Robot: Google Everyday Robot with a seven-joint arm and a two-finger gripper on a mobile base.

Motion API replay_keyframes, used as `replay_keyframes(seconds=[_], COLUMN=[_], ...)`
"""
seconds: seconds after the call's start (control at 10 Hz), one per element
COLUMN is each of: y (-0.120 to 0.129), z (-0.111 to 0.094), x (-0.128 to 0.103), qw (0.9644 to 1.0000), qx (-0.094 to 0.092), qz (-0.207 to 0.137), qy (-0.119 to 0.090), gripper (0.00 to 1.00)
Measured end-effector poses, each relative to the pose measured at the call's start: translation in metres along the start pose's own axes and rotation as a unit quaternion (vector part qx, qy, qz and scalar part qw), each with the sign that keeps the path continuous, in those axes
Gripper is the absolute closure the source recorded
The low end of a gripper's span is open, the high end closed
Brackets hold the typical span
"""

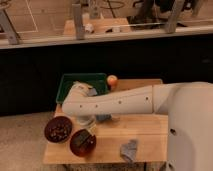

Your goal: Wipe red bowl with eraser

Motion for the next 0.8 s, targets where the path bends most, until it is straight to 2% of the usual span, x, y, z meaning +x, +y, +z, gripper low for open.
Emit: replay_keyframes(seconds=[0.4,0.8], y=[0.019,0.043], z=[0.007,0.014], x=[-0.034,-0.013], qw=[0.9993,0.9996], qx=[-0.007,-0.021], qz=[-0.034,-0.010], qy=[-0.013,-0.013], gripper=[1.00,1.00])
